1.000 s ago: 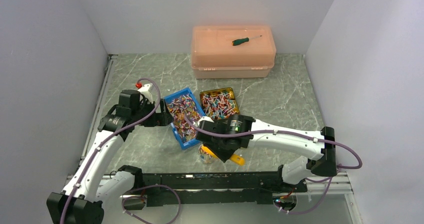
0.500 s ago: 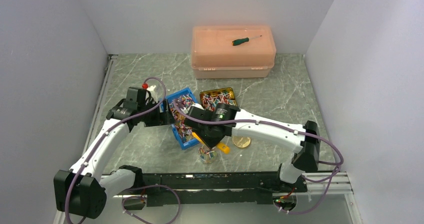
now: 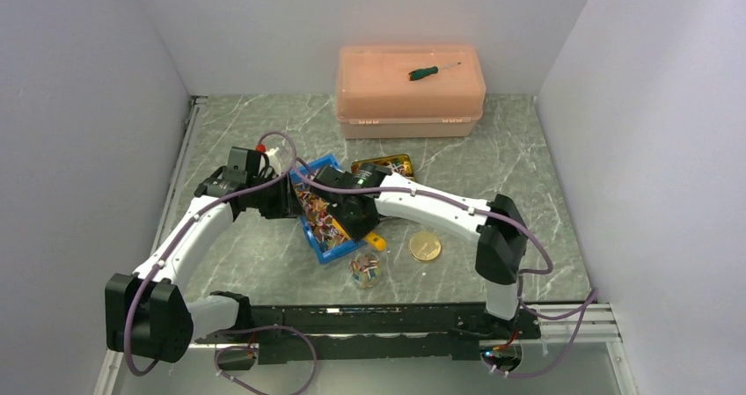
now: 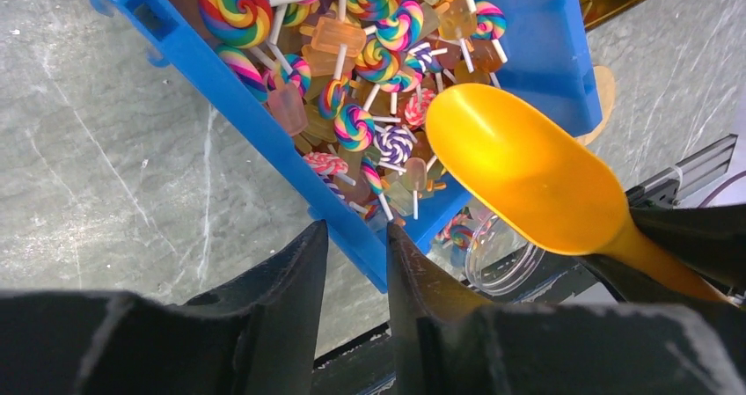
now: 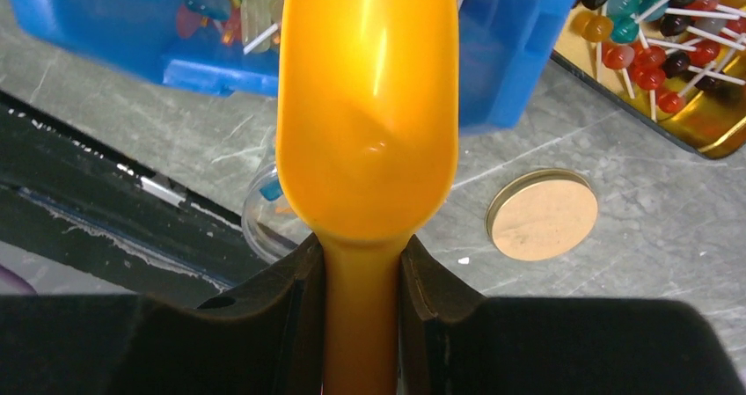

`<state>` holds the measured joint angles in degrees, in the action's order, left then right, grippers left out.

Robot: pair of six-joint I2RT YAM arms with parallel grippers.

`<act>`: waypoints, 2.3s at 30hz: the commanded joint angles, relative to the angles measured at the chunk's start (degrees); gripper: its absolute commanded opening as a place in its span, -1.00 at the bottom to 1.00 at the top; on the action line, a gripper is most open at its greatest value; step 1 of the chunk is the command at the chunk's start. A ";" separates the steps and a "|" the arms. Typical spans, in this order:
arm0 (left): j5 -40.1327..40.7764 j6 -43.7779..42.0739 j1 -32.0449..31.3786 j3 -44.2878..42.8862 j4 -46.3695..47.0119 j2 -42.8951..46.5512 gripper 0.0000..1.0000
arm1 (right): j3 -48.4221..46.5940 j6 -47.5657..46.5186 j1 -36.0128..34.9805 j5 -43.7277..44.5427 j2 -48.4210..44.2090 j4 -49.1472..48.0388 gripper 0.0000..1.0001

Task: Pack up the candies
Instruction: Scoop the fake candies from the storage box.

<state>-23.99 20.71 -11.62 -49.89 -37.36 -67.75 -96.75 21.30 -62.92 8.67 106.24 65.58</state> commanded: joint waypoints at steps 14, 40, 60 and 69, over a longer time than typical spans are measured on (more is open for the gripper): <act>-3.89 -0.76 2.95 -0.56 2.03 0.64 -0.44 | -6.57 -2.87 3.54 -0.52 8.93 -10.45 -1.00; -4.61 -0.58 4.56 -0.30 2.65 0.69 -0.40 | 15.77 -4.07 -0.55 8.20 -5.18 -28.67 -1.00; -3.64 -0.32 6.03 -0.21 2.90 1.30 0.20 | 23.13 -2.75 -5.20 9.75 -13.10 -30.55 -1.00; -3.09 -0.32 6.58 -0.21 3.05 1.13 0.26 | 25.65 -2.41 -7.53 10.25 -17.75 -29.54 -1.00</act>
<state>-27.16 20.69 -5.48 -49.87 -36.21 -67.72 -71.40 18.11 -69.60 17.19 92.47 37.17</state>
